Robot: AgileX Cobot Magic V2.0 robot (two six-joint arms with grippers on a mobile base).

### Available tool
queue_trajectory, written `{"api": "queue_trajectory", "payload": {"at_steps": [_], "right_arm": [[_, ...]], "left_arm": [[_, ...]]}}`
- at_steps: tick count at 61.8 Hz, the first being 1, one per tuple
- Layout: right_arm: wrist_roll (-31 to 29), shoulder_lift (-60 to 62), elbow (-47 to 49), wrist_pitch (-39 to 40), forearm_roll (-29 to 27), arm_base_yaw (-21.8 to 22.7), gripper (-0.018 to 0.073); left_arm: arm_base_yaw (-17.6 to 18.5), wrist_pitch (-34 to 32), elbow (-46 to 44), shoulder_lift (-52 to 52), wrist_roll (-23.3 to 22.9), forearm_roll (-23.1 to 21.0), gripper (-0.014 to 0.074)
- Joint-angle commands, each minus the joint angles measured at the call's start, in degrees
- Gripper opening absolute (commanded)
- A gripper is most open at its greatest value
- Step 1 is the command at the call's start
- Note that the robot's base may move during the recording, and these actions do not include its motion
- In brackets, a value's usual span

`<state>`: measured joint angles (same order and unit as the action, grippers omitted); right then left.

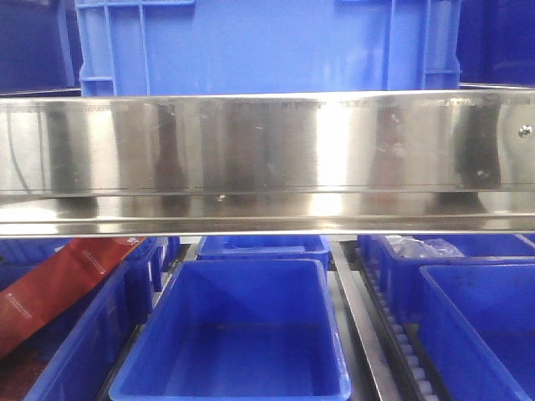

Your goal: Place cylindrical capacitor in blue bin on shelf

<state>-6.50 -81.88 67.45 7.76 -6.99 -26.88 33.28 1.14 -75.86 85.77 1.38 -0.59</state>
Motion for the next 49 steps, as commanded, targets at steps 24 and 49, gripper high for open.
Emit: {"api": "queue_trajectory", "payload": {"at_steps": [24,49], "right_arm": [[-0.5,4.8,0.5,-0.7,-1.3,-0.1,-0.0166],[-0.5,16.2,-8.6,-5.4,-6.7,-0.1,-0.0165]], "left_arm": [[0.4,-0.2,-0.4,-5.3,-0.1,-0.3,-0.0111],[0.4,0.5,12.2,-16.9,-0.1,-0.8,-0.0111]]}}
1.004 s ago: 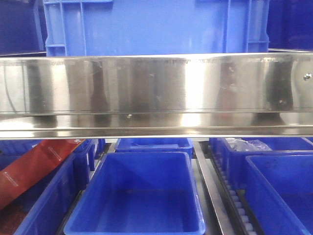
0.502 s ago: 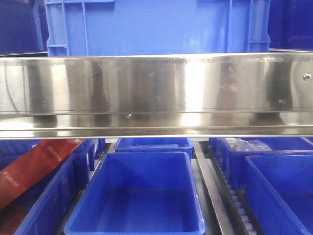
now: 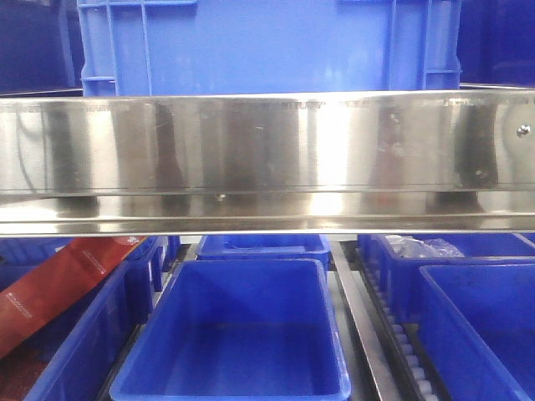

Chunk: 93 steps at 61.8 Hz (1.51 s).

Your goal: Place cylindrical capacitor in blue bin on shelf

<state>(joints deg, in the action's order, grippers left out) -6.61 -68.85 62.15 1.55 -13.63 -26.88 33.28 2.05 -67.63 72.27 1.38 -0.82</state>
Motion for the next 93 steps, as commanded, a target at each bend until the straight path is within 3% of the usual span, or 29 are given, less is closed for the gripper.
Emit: {"api": "queue_trajectory", "payload": {"at_steps": [1,9,25,35,79,84,93], "right_arm": [[-0.4,3.8,-4.0,0.8,-0.1,-0.1,-0.0165],[-0.4,10.4,-10.8,0.8,-0.1,-0.1,-0.0165],[-0.4,23.3,-23.4,0.9,5.6,-0.1,-0.0165],[-0.4,28.4,-30.2,0.9,5.7,-0.1,-0.0165],[-0.4,34.0,-31.6,-0.6,5.6,0.0,-0.0165],[-0.4,36.2,-33.7,0.8,7.0,1.7,-0.0165],[-0.1,45.1,-43.1,1.0,7.5,9.1,-0.0165]], "left_arm": [[0.4,-0.8,4.9,-4.1,-0.1,-0.6,-0.0111],[0.4,-4.2,14.5,-11.8,-0.1,-4.1,-0.0111],[0.4,-4.1,28.6,-26.0,-0.1,-4.1,-0.0111],[0.4,-4.1,33.9,-31.9,-0.1,-4.3,-0.0111],[0.4,-3.7,34.6,-36.1,-0.1,-4.3,-0.0111],[0.4,-3.7,34.6,-36.1,-0.1,-4.3,-0.0111],[0.4,-3.7,34.6,-36.1,-0.1,-4.3,-0.0111]]}}
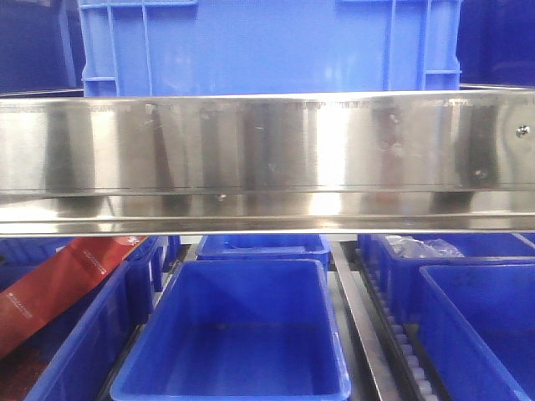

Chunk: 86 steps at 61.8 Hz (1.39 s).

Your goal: Place cylindrical capacitor in blue bin on shelf

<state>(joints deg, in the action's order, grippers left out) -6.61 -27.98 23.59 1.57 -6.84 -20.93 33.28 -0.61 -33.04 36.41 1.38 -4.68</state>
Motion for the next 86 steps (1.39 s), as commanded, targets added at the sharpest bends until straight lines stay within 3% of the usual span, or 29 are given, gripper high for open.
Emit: {"api": "queue_trajectory", "payload": {"at_steps": [1,14,23,28,86], "right_arm": [[0.6,5.7,-6.1,1.0,0.7,4.3,-0.0165],[2.1,20.9,-18.6,0.0,1.0,14.0,-0.0165],[2.1,28.0,-23.6,-0.4,1.7,16.6,-0.0165],[2.9,28.0,-23.6,-0.4,3.7,16.6,-0.0165],[4.5,28.0,-23.6,-1.1,3.7,16.6,-0.0165]], "left_arm": [[0.4,-1.0,0.0,-0.3,-0.1,-0.4,-0.0111],[0.4,-1.0,0.0,-0.3,-0.1,-0.4,-0.0111],[0.4,-1.0,0.0,-0.3,-0.1,-0.4,-0.0111],[0.4,-0.9,0.0,-0.3,-0.1,-0.4,-0.0111],[0.4,-1.0,0.0,-0.2,-0.1,-0.4,-0.0111]]}}
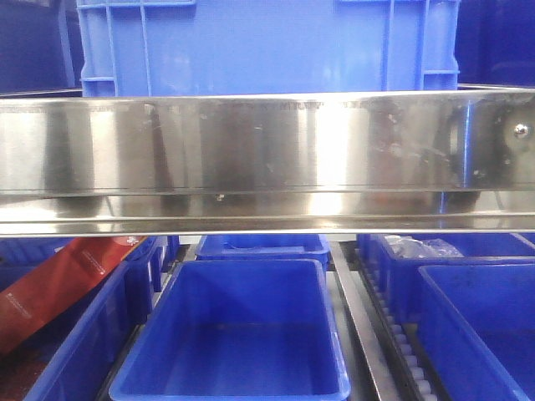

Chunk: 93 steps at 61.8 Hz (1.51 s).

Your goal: Place cylindrical capacitor in blue bin on shelf

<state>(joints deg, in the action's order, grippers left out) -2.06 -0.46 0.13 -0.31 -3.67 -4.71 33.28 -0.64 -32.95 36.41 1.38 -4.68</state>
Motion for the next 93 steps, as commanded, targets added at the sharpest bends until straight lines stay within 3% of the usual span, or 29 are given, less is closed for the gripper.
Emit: {"api": "queue_trajectory", "payload": {"at_steps": [1,7,12,29,41,50,93], "right_arm": [[0.0,0.5,-0.1,0.8,0.5,0.4,-0.0165],[0.0,0.5,-0.1,0.8,0.5,0.4,-0.0165],[0.0,0.5,-0.1,0.8,0.5,0.4,-0.0165],[0.0,0.5,-0.1,0.8,0.5,0.4,-0.0165],[0.0,0.5,-0.1,0.8,0.5,0.4,-0.0165],[0.0,0.5,-0.1,0.8,0.5,0.4,-0.0165],[0.0,0.5,-0.1,0.8,0.5,0.4,-0.0165]], "left_arm": [[0.4,-0.9,0.0,-0.2,-0.1,-0.4,-0.0111],[-0.6,-0.4,1.2,-1.7,-0.1,2.8,-0.0111],[-3.9,0.1,4.8,-5.7,-0.1,6.2,-0.0111],[-17.4,3.2,20.4,-23.3,-5.0,8.1,-0.0111],[-22.9,5.4,28.7,-33.9,-5.0,6.7,-0.0111],[-24.4,4.2,33.0,-36.4,-5.0,3.8,-0.0111],[-24.6,5.2,33.0,-36.4,-5.0,3.8,-0.0111]]}}
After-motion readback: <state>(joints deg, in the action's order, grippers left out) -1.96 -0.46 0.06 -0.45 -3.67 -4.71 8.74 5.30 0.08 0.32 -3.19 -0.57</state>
